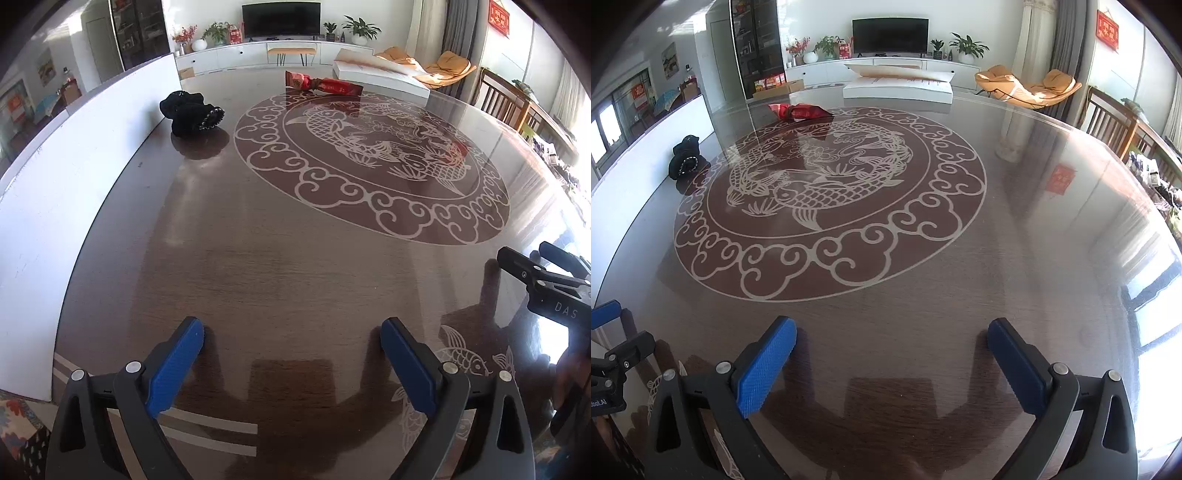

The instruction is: Organize objects

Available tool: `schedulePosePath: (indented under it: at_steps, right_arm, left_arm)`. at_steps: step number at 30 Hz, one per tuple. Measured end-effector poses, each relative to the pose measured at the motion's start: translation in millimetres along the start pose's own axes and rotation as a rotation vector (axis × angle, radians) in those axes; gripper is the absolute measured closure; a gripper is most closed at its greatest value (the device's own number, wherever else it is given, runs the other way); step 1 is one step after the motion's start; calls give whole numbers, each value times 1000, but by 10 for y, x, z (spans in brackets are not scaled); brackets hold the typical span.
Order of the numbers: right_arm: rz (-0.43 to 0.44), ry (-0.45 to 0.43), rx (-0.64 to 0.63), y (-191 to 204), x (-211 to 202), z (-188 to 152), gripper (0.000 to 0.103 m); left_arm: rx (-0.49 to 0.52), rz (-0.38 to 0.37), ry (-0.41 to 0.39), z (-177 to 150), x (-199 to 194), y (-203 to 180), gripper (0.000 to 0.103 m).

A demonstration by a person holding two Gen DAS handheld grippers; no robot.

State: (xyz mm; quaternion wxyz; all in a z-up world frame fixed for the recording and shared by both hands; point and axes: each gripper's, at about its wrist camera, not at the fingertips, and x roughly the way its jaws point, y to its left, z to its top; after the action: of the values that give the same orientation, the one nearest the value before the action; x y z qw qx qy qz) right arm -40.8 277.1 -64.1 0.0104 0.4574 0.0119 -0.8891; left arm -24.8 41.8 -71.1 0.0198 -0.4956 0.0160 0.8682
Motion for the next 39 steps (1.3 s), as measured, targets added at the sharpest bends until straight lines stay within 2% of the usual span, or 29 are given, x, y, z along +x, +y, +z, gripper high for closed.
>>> schedulePosePath:
  at_steps: [5,8,39]
  right_arm:
    - [0,0,0,-3,-3,0,0]
    - [0,0,0,-4,-4,0,0]
    - [1,0,0,-3,-2,1,0]
  left_arm:
    - [-34,18,-5,8,14,59,5]
    - [-43,24,3,7,30,81,0]
    - [-45,19,-8,18,41,90,0]
